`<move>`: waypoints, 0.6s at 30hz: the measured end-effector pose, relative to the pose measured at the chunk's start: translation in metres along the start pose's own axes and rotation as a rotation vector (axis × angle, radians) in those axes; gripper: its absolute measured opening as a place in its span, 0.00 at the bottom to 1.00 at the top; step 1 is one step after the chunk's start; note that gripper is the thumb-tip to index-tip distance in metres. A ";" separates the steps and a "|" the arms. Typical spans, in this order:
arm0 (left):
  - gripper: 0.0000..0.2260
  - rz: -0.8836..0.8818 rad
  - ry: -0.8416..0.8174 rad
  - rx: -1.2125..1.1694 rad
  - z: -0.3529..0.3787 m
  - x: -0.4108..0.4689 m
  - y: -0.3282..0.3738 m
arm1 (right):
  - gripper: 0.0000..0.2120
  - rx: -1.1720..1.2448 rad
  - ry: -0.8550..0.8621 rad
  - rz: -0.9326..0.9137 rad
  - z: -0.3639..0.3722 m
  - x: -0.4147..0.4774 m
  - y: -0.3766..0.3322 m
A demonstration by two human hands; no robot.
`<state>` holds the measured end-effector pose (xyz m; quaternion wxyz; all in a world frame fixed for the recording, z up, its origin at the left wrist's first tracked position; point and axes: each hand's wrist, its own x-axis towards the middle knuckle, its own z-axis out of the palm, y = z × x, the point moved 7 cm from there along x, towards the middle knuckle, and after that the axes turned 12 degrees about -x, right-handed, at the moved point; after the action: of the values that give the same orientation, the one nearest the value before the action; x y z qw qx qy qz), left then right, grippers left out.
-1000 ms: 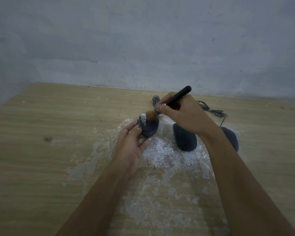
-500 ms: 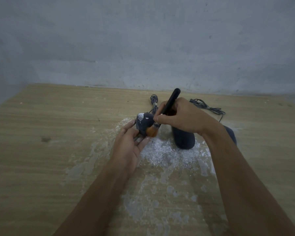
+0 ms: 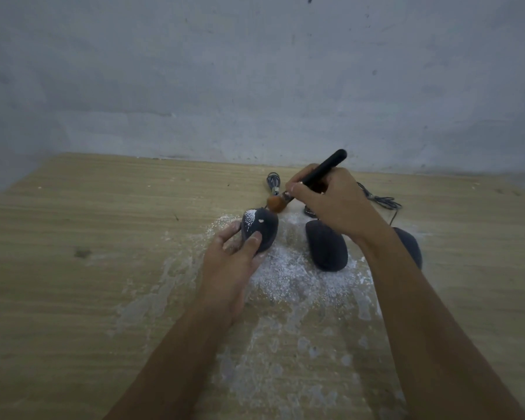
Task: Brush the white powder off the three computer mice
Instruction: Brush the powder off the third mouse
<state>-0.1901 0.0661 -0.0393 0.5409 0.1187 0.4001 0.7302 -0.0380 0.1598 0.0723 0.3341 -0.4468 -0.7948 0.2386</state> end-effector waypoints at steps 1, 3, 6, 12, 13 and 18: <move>0.18 0.020 -0.003 0.042 0.000 -0.001 0.000 | 0.05 0.008 0.008 0.016 -0.001 0.001 0.003; 0.18 0.062 -0.019 0.133 0.000 -0.006 0.000 | 0.05 -0.017 -0.040 0.009 0.005 0.002 0.006; 0.18 0.122 -0.044 0.267 0.003 -0.013 0.000 | 0.05 -0.058 0.013 -0.001 0.016 0.002 0.005; 0.18 0.168 -0.058 0.321 0.003 -0.017 0.004 | 0.05 0.093 0.135 0.061 0.016 0.006 0.015; 0.18 0.172 -0.060 0.329 0.004 -0.017 0.004 | 0.04 0.068 0.109 0.049 0.019 0.007 0.014; 0.18 0.184 -0.080 0.343 0.004 -0.017 0.003 | 0.03 0.150 0.200 0.058 0.020 0.008 0.013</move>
<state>-0.1831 0.0529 -0.0301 0.4592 0.2744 0.4843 0.6923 -0.0492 0.1714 0.0531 0.4371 -0.4649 -0.7243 0.2612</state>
